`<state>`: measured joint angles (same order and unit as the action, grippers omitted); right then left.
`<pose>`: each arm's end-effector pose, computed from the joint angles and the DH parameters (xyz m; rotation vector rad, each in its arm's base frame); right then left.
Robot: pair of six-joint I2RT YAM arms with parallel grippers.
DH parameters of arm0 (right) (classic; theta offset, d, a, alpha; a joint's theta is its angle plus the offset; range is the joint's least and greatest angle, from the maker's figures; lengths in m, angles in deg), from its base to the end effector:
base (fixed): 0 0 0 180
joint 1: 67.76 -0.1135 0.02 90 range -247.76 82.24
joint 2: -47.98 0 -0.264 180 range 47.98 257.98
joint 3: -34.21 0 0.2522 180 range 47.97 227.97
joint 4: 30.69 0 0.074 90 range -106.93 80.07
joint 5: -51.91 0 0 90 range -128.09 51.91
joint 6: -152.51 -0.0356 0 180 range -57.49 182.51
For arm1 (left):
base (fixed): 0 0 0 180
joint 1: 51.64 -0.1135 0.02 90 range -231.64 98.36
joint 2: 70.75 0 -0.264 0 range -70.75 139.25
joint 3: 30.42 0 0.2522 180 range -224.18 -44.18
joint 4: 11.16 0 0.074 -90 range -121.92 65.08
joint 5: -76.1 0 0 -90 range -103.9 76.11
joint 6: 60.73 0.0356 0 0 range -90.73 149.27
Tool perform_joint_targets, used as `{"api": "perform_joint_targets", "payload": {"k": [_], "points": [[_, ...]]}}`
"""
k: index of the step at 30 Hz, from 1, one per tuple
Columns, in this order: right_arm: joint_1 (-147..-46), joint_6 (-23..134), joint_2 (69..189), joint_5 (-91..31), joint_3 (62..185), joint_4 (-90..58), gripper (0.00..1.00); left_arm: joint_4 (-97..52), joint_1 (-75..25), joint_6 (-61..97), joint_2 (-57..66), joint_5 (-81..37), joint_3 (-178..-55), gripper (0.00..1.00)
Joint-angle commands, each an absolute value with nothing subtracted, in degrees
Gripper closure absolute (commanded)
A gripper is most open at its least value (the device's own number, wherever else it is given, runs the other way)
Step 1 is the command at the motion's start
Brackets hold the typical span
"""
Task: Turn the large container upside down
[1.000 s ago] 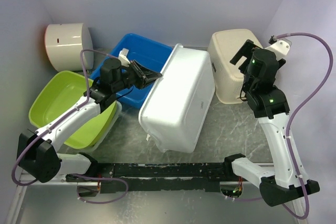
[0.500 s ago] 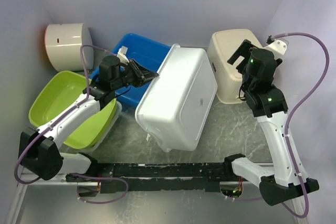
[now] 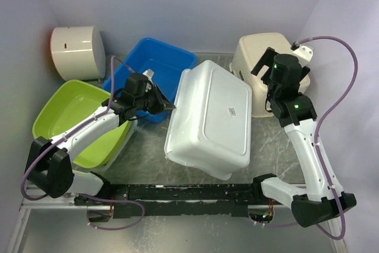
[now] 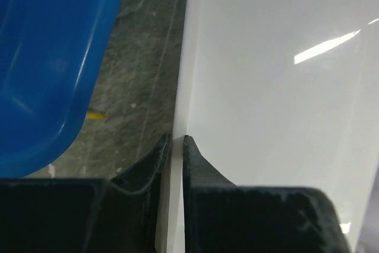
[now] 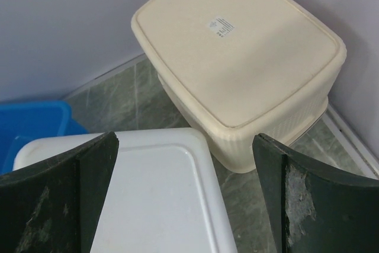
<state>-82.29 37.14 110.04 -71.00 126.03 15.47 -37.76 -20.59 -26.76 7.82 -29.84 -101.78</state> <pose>0.2129 0.0352 0.4426 0.5558 1.7229 -0.0396 0.2587 -0.1671 0.2804 -0.3402 2.3562 -1.1139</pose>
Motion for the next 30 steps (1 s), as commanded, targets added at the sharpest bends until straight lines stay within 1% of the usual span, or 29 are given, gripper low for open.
{"api": "perform_joint_targets", "payload": {"k": [1,3,4,5,9,12,14,18,20,23,27,30], "points": [[-78.6,35.9,113.7,-67.5,126.3,18.6,0.01,-41.5,-17.7,-21.1,6.2,-25.4,-103.7,0.93],[-72.4,34.6,116.4,-59.7,127.0,20.9,0.00,-42.5,-16.5,-19.7,6.1,-24.5,-103.6,0.93],[-68.7,33.6,117.6,-55.6,126.9,21.8,0.00,-42.8,-16.1,-18.9,6.1,-24.3,-103.6,0.91],[-65.1,32.4,118.5,-52.0,126.5,22.4,0.00,-43.4,-15.2,-18.2,6.2,-23.9,-103.6,0.88],[-56.0,27.9,119.1,-42.4,122.2,19.6,0.00,-45.9,-12.8,-15.7,6.5,-21.5,-104.7,0.64],[-50.0,23.7,119.0,-34.2,117.1,14.4,0.00,-47.2,-11.7,-14.0,6.1,-19.7,-105.8,0.46],[-47.7,20.8,118.7,-30.2,113.1,9.7,0.00,-48.2,-11.4,-12.9,5.8,-18.3,-106.9,0.38],[-46.8,17.0,118.8,-25.5,107.7,0.5,0.00,-50.9,-11.1,-10.0,5.1,-15.9,-109.7,0.26],[-46.8,15.4,119.3,-23.5,105.8,-3.4,0.00,-51.9,-11.1,-8.7,4.5,-15.1,-111.2,0.22],[-46.8,12.8,120.0,-19.9,101.3,-10.5,0.01,-52.7,-11.2,-7.1,3.4,-14.0,-112.3,0.20],[-46.8,7.2,121.5,-15.5,95.9,-23.8,0.01,-51.9,-11.1,-6.4,1.5,-12.8,-111.6,0.19],[-47.0,3.9,123.6,-13.2,94.5,-31.8,0.02,-50.8,-11.2,-6.5,0.3,-12.7,-110.7,0.19]]}}
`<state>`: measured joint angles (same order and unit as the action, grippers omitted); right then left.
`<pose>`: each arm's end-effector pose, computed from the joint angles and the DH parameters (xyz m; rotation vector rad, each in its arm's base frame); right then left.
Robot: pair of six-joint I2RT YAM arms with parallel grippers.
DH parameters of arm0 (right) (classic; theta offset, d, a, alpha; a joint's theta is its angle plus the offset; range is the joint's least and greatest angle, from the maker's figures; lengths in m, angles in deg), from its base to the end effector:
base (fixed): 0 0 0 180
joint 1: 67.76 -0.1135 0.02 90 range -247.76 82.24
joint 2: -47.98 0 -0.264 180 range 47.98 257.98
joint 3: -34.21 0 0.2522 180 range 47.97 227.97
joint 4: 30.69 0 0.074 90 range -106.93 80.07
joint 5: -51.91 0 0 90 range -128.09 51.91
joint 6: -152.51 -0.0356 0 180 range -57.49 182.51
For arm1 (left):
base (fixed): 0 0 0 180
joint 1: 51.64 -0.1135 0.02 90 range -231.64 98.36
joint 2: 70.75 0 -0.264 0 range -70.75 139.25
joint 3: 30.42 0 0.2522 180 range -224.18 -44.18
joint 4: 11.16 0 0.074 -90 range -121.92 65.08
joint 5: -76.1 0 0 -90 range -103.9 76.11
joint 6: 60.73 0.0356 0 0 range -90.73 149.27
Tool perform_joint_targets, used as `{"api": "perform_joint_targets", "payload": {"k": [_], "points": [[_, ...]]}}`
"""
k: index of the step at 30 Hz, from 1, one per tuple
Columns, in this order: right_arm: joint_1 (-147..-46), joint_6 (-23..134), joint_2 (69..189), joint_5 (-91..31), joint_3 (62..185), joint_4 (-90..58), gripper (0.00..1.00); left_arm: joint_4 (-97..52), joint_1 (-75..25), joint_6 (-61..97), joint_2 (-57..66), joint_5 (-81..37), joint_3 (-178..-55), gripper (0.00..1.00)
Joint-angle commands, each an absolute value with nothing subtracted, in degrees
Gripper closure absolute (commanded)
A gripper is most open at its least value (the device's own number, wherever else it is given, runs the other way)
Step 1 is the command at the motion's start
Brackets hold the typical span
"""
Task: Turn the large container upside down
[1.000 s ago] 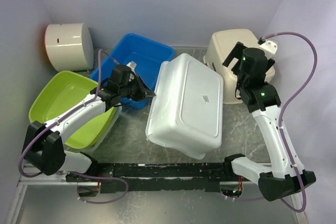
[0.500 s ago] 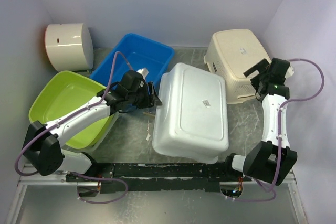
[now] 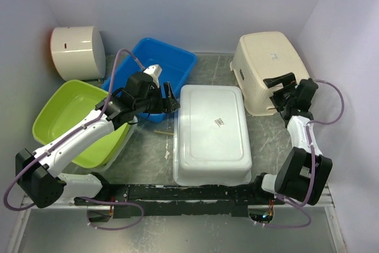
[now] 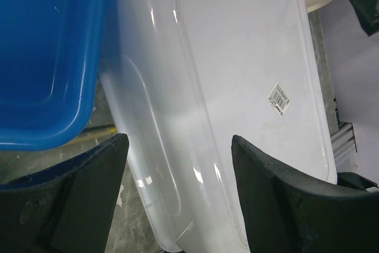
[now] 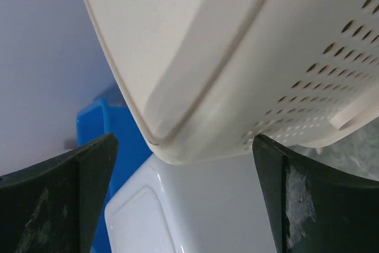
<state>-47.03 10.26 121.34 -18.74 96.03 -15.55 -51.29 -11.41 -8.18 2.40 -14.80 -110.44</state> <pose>0.2732 -0.0908 0.2677 1.0541 1.7903 0.6851 0.2176 -0.1848 0.3362 0.0645 2.2611 -0.7799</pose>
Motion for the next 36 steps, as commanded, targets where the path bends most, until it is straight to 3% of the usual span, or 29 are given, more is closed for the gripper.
{"api": "perform_joint_targets", "payload": {"k": [1,21,29,36], "points": [[-47.1,3.5,124.2,-13.5,94.5,-33.0,0.02,-50.7,-11.2,-6.5,0.2,-13.0,-110.8,0.19],[-47.4,10.6,134.6,-9.0,103.7,-30.5,0.02,-49.2,-10.7,-3.9,3.9,-20.8,-109.3,0.18],[-47.4,13.0,131.7,-8.5,102.6,-26.2,0.02,-50.5,-10.5,-1.9,8.2,-26.5,-111.5,0.18],[-47.4,18.6,124.1,-12.0,102.2,-10.8,0.00,-51.3,-10.3,-1.2,12.9,-35.2,-112.3,0.16]]}}
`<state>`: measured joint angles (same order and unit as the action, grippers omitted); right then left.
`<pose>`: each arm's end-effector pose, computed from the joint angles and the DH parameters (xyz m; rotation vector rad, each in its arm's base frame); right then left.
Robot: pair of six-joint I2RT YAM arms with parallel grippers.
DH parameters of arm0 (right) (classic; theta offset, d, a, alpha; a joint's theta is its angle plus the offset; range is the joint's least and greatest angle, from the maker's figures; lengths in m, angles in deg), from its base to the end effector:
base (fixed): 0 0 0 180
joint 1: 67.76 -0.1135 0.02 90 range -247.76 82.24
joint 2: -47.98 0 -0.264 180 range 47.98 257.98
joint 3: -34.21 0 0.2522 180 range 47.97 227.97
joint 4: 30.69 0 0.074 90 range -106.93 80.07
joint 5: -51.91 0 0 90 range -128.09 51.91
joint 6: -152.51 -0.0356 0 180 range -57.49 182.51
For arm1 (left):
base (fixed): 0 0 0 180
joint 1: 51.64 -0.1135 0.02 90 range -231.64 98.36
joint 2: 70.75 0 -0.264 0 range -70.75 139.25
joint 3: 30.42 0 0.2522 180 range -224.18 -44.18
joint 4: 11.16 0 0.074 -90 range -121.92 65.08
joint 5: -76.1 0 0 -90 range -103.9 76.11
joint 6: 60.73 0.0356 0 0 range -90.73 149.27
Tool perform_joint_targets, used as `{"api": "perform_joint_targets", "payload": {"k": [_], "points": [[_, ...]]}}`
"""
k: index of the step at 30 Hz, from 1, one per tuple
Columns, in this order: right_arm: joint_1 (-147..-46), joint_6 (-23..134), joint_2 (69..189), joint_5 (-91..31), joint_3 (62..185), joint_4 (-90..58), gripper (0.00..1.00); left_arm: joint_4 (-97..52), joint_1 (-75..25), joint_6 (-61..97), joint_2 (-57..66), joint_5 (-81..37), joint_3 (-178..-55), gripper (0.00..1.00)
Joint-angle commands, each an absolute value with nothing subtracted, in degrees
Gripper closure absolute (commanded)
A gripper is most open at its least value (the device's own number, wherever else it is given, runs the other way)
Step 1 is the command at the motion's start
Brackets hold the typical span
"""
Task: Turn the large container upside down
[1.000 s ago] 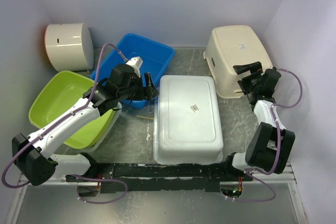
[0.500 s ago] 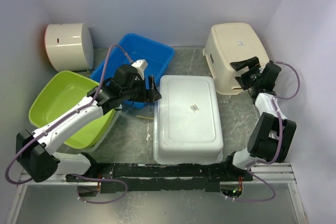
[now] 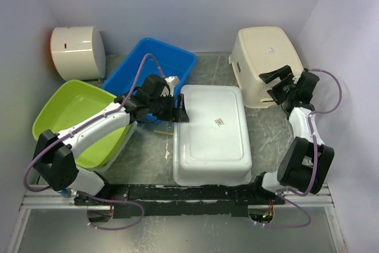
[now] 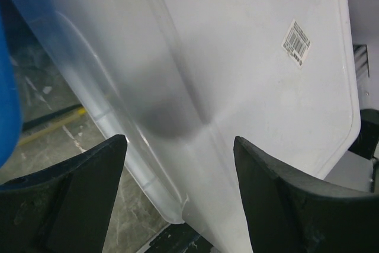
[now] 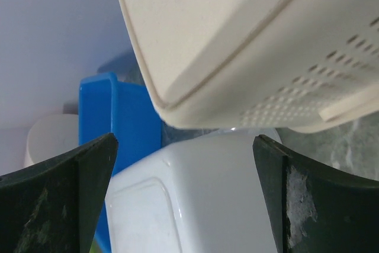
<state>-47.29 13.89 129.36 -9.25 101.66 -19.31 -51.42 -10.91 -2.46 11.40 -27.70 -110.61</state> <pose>0.3061 -0.0959 0.2688 0.8753 1.8520 0.8156 0.2342 -0.2129 0.2934 0.3244 2.4415 -0.8839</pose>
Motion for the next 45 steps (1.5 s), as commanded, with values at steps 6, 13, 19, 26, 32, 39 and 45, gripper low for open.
{"api": "perform_joint_targets", "payload": {"k": [6,13,19,26,32,39,45], "points": [[-47.4,21.7,115.8,-16.1,101.4,-2.7,0.00,-44.7,-9.6,-3.0,15.2,-40.2,-110.6,0.17],[-47.4,25.1,110.4,-15.6,99.0,7.0,0.00,-40.4,-7.1,-4.0,18.3,-45.2,-112.2,0.18],[-47.4,27.2,108.4,-17.5,98.4,11.4,0.00,-35.9,-3.8,-5.4,22.9,-48.8,-113.6,0.18],[-47.4,29.4,108.9,-19.4,97.8,14.1,0.00,-38.5,-2.0,-4.0,24.6,-48.4,-117.3,0.19],[-47.4,30.6,111.9,-16.8,95.8,12.5,0.00,-47.2,-2.3,0.0,21.7,-43.8,-120.4,0.18],[-51.7,27.4,115.9,-10.0,94.2,4.0,0.00,-53.7,-10.7,3.8,22.3,-38.5,-128.0,0.18],[-63.2,27.8,119.9,-6.6,97.4,-1.4,0.00,-59.6,-16.1,7.1,30.3,-38.0,-139.7,0.18]]}}
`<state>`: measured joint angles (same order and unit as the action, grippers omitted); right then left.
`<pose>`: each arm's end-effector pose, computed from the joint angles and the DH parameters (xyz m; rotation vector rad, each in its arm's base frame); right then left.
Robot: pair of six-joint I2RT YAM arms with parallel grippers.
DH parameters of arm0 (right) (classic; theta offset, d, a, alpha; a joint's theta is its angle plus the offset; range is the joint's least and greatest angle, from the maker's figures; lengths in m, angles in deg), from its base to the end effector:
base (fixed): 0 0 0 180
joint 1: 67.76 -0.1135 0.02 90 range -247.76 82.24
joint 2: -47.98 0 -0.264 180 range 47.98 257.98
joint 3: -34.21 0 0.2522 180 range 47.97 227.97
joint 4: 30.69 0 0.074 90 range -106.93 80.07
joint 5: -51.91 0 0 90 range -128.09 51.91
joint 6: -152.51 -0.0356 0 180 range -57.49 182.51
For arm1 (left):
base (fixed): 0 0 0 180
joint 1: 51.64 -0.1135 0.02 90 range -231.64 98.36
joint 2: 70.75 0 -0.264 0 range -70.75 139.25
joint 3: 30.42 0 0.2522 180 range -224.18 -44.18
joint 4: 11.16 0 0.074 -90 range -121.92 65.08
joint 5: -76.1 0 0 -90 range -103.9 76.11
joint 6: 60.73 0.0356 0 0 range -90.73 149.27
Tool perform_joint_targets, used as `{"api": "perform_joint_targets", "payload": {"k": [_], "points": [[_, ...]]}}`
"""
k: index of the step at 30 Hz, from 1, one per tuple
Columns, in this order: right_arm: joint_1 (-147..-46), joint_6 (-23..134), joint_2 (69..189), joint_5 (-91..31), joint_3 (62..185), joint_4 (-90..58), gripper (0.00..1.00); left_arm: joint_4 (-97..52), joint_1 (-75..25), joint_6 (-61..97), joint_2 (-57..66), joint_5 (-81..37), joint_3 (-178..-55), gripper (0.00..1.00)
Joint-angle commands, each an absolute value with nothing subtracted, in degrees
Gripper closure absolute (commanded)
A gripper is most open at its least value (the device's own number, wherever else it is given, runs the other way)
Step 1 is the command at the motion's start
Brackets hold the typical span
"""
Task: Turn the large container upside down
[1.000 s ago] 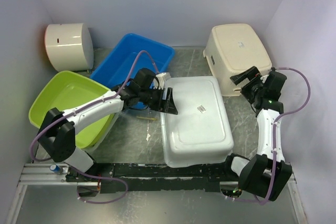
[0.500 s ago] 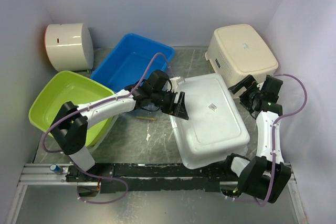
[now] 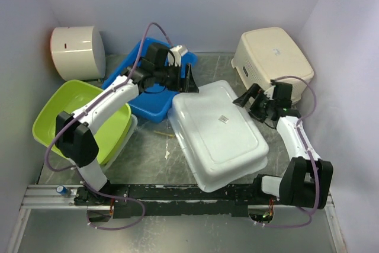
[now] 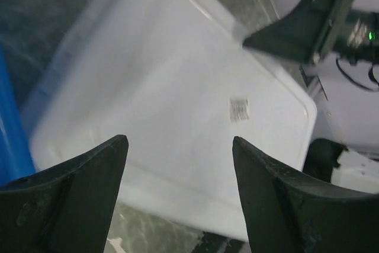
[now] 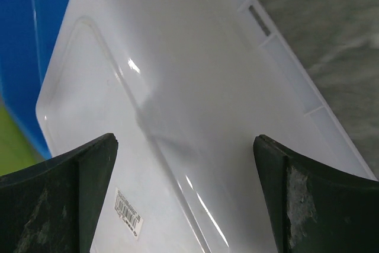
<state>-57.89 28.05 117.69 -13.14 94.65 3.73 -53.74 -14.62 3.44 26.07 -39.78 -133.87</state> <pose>0.2530 -0.0288 0.2471 0.6792 2.2552 0.7204 0.3002 -0.2458 0.3425 0.5000 2.2973 -1.0788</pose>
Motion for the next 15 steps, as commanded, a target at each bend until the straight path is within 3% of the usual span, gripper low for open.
{"api": "perform_joint_targets", "payload": {"k": [1,11,15], "points": [[-63.6,28.7,120.7,-7.6,98.8,-0.2,0.00,-60.5,-16.1,7.6,30.5,-37.9,-139.9,0.18],[-63.7,34.5,120.3,-19.0,107.6,12.4,0.00,-56.6,-15.4,4.3,14.9,-36.1,-119.9,0.18],[-63.7,31.9,115.5,-29.8,109.2,23.5,0.00,-58.9,-15.5,6.9,17.1,-32.6,-125.7,0.17]]}}
